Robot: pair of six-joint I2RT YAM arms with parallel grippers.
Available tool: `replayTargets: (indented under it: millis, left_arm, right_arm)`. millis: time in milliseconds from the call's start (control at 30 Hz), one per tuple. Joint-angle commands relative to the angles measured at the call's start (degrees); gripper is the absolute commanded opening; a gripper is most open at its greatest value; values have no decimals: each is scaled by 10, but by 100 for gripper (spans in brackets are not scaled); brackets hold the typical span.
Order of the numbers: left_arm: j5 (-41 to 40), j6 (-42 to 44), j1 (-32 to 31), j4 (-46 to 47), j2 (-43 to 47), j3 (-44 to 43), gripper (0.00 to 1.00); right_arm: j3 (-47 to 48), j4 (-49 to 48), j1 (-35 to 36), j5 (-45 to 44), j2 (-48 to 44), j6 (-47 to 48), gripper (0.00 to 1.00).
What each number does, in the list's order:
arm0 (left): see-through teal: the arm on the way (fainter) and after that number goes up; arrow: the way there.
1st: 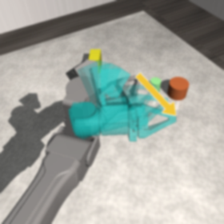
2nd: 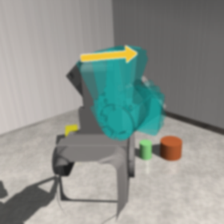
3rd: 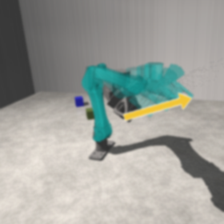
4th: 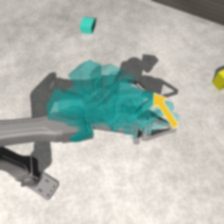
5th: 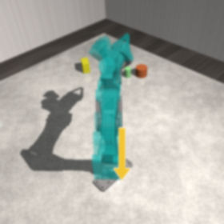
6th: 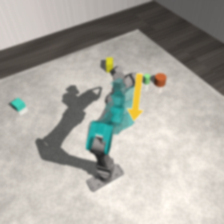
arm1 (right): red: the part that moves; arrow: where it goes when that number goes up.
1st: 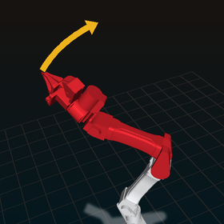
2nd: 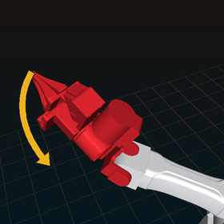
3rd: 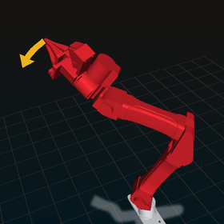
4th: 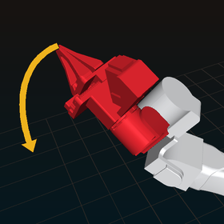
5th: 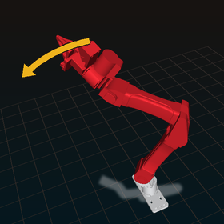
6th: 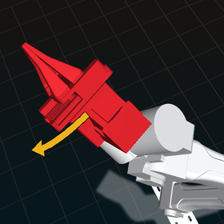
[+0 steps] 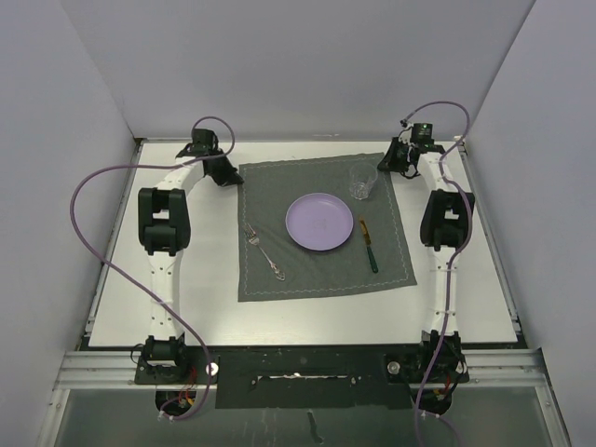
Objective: Set the dinner table for one person
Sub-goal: Adjust the napkin at the center of the board.
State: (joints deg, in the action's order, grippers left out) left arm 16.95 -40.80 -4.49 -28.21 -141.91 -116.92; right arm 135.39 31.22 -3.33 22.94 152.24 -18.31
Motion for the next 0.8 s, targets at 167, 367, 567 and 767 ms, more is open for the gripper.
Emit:
replayTargets:
  millis: [167,367,567,767]
  left_arm:
    - [-6,35,17,-36,-35,-45,0]
    - [16,38,9,-18,-43,-48,0]
    - [54,33,11,68,1,16,4]
    - [77,43,4,74,3,3,10]
  right_arm:
    - [-76,-1,2,-43,-51,13,0]
    - [-85,1,-1,-50,-55,17,0]
    - [-113,-13,-6,-55,-65,15,0]
    - [-157,-31,-10,-56,-83,10,0]
